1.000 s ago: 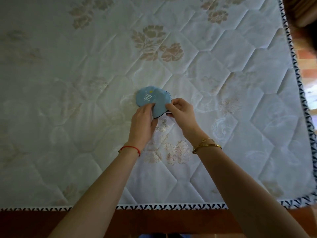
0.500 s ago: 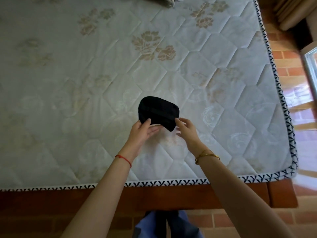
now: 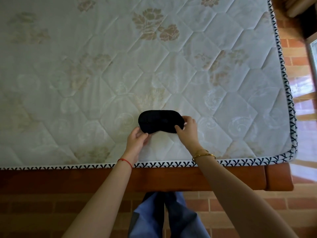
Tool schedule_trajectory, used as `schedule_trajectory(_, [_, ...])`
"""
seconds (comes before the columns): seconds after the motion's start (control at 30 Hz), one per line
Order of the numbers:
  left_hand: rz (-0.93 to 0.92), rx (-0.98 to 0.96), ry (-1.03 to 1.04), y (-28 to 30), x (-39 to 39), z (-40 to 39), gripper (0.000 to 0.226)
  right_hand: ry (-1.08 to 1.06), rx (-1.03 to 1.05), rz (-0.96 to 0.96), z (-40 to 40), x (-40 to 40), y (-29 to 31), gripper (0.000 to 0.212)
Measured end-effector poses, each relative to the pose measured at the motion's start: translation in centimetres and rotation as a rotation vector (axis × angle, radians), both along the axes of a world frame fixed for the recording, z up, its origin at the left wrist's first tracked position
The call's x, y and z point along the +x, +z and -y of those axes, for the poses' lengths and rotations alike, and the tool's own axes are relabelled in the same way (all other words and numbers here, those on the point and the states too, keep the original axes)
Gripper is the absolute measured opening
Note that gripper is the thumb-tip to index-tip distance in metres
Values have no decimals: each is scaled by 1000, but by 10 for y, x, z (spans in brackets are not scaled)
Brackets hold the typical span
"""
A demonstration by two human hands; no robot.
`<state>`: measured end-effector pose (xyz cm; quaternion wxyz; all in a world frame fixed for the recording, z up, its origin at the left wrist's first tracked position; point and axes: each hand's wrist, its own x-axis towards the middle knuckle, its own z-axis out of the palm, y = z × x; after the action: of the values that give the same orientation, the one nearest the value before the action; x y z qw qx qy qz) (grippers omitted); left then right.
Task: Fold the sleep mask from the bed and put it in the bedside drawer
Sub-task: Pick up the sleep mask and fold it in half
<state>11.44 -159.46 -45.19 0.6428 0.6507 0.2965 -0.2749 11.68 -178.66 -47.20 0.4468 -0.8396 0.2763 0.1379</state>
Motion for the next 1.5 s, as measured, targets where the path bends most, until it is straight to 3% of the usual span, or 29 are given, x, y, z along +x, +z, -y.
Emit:
schedule_trajectory(0.13, [-13, 77, 4, -4, 0, -4, 35, 226, -364, 181, -12, -12, 0, 44])
schedule_trajectory(0.3, [-26, 169, 39, -3, 11, -6, 42, 597, -466, 120, -34, -12, -7, 52])
schedule_trajectory(0.43, [-20, 185, 14, -5, 17, -8, 44, 646, -485, 73, -51, -8, -11, 57])
schedule_trajectory(0.57, [20, 113, -3, -1, 20, -5, 41, 539, -319, 80, -51, -2, -12, 52])
schedule_trajectory(0.73, [102, 3, -127, 8, 17, 13, 35, -19, 233, -41, -38, 8, -1, 31])
schedule_trajectory(0.8, [112, -30, -200, 10, 17, 23, 40, -152, 258, 9, -32, 9, 2, 29])
schedule_trajectory(1.03, [143, 15, -466, 0, 18, 45, 54, -287, 145, 134, -9, 5, -1, 33])
schedule_trajectory(1.2, [237, 124, -630, -6, 21, 41, 56, -127, -13, 116, 8, 6, -14, 9])
schedule_trajectory(1.27, [328, 237, -678, -8, 23, 40, 56, -96, -47, 102, 13, 9, -19, 9])
schedule_trajectory(1.37, [440, 439, -816, -11, 27, 41, 62, 56, -167, 112, 16, 13, -20, 23])
schedule_trajectory(1.5, [535, 653, -956, -18, 34, 45, 66, 409, -472, 235, 15, 15, -16, 48])
